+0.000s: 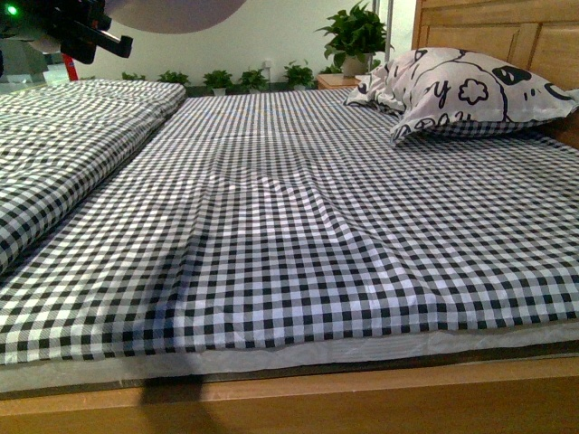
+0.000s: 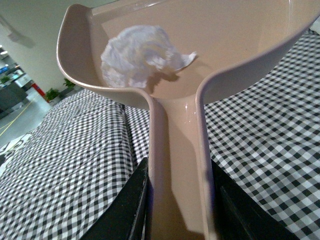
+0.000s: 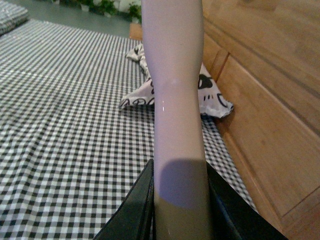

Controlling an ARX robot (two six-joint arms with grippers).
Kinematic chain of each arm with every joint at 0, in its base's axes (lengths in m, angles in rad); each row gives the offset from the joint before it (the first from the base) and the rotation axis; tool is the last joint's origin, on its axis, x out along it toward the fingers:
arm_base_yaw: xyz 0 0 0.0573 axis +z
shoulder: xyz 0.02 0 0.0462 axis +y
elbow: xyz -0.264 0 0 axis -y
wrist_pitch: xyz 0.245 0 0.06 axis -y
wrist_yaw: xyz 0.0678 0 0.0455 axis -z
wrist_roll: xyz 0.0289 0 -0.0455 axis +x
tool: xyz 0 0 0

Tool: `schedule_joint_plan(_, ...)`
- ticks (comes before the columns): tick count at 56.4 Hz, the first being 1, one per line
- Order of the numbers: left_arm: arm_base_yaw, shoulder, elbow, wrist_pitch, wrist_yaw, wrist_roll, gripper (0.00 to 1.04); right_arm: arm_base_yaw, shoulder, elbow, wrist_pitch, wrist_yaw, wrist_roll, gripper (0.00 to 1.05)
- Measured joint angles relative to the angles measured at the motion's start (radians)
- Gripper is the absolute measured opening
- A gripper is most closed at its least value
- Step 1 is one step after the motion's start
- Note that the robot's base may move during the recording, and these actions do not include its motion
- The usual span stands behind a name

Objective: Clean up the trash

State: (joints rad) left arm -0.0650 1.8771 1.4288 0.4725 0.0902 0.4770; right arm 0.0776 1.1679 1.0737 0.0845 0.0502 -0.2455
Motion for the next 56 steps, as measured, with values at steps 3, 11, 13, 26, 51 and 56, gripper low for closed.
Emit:
schedule_joint_plan(3, -0.012, -0.046, -0.071, 0.038, -0.052, -0.038, 0.29, -0.012, -0.040, -0.016, 0.000, -0.011, 0.014, 0.21)
schedule_joint_plan(11, -0.033, -0.159, -0.226, 0.090, -0.161, -0.153, 0.29, -0.038, -0.132, -0.048, -0.001, -0.050, 0.041, 0.21)
schedule_joint_plan(13, -0.037, -0.187, -0.259, 0.102, -0.183, -0.175, 0.29, -0.039, -0.153, -0.053, -0.007, -0.060, 0.051, 0.21)
schedule_joint_plan(26, -0.057, -0.446, -0.435, 0.097, -0.302, -0.307, 0.29, -0.043, -0.309, -0.082, -0.061, -0.152, 0.143, 0.21)
schedule_joint_plan(51, -0.187, -0.744, -0.623, 0.059, -0.471, -0.345, 0.29, 0.032, -0.537, -0.126, -0.160, -0.088, 0.254, 0.21)
schedule_joint_plan(56, -0.211, -0.761, -0.646, 0.067, -0.489, -0.351, 0.29, 0.053, -0.571, -0.133, -0.187, -0.064, 0.255, 0.21)
